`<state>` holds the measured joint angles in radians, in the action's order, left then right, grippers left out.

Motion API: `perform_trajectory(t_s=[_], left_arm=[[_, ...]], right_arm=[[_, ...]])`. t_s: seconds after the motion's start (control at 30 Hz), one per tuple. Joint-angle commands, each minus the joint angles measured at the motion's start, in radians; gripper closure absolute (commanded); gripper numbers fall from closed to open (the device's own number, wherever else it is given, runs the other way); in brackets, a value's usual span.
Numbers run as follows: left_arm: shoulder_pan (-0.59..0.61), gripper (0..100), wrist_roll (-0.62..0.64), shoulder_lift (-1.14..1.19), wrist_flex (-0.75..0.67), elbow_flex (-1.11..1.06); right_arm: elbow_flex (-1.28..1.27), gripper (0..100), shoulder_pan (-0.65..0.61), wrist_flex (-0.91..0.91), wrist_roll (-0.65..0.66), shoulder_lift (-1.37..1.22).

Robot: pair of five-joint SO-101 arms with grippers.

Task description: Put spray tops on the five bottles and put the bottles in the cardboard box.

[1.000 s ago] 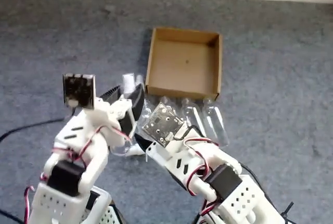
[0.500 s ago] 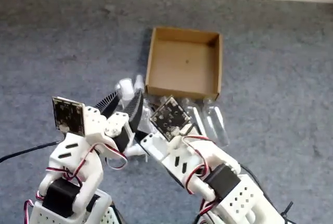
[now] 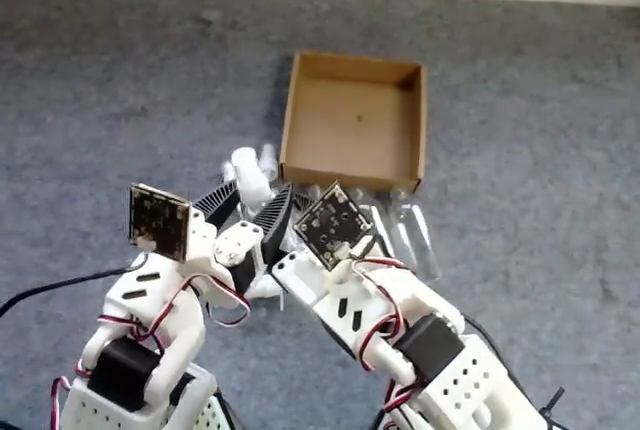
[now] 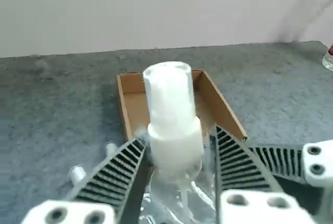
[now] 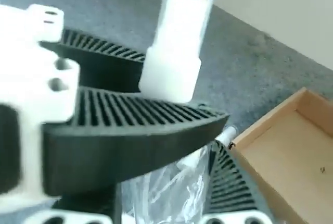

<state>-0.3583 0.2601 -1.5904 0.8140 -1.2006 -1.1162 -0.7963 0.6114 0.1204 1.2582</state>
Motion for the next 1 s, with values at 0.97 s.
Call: perform_trajectory(t_s=[0.97], left_arm=[[0.073,77,-0.255,0.01,-0.029,-0.036]], right_arm=[[0.641,99.5,0.205,0.041,-0.167,-0.555]])
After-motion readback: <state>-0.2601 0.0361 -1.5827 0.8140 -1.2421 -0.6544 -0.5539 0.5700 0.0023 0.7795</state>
